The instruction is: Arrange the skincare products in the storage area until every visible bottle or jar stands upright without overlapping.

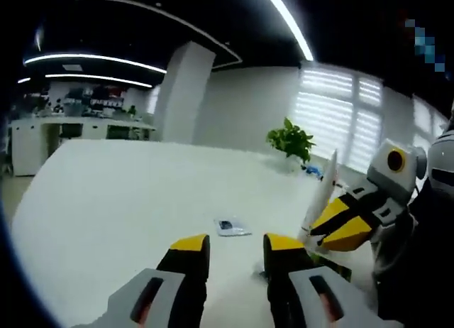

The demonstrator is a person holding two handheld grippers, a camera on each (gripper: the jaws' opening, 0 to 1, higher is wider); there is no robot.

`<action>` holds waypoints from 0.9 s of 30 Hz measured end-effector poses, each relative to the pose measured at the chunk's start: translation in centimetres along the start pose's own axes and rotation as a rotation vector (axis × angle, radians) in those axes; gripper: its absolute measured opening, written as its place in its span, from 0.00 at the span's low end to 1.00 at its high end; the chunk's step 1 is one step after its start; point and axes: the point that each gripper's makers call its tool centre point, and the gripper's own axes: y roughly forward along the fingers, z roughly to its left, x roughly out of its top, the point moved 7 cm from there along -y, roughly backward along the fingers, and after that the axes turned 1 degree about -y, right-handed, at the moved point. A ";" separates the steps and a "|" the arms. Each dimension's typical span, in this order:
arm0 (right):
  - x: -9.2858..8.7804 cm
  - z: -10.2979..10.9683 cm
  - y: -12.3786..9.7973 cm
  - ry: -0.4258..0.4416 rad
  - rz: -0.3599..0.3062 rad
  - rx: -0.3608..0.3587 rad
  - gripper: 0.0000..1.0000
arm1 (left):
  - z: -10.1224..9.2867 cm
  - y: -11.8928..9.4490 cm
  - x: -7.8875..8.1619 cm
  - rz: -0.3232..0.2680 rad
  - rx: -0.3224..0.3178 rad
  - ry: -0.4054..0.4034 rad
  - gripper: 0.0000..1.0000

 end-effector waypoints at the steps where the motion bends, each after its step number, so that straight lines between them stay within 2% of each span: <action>1: 0.4 -0.4 -0.3 -0.002 0.002 0.000 0.13 | 0.0 0.0 0.2 -0.001 0.002 0.002 0.38; 5: 2.4 -1.9 -1.8 -0.027 -0.015 0.000 0.15 | -0.2 0.2 1.2 -0.001 -0.002 0.029 0.40; 8: 3.2 -3.0 -2.4 -0.002 0.003 0.046 0.23 | -0.6 0.6 1.9 -0.006 -0.028 0.032 0.42; 12: 4.4 -4.7 -3.2 -0.017 0.018 0.065 0.26 | -1.2 1.0 2.7 0.023 -0.030 0.067 0.45; 16: 5.5 -6.4 -3.8 0.014 0.019 0.093 0.27 | -1.1 1.4 3.7 0.039 -0.033 0.100 0.45; 19: 6.1 -7.8 -4.1 -0.006 0.058 0.100 0.28 | -1.2 1.8 4.4 0.041 -0.064 0.086 0.45; 21: 6.5 -8.4 -4.3 0.001 0.095 0.139 0.27 | -1.2 2.1 5.1 0.030 -0.071 0.077 0.44; 27: 7.8 -10.2 -4.5 0.001 0.123 0.187 0.28 | -0.9 2.9 5.7 0.061 -0.067 0.112 0.45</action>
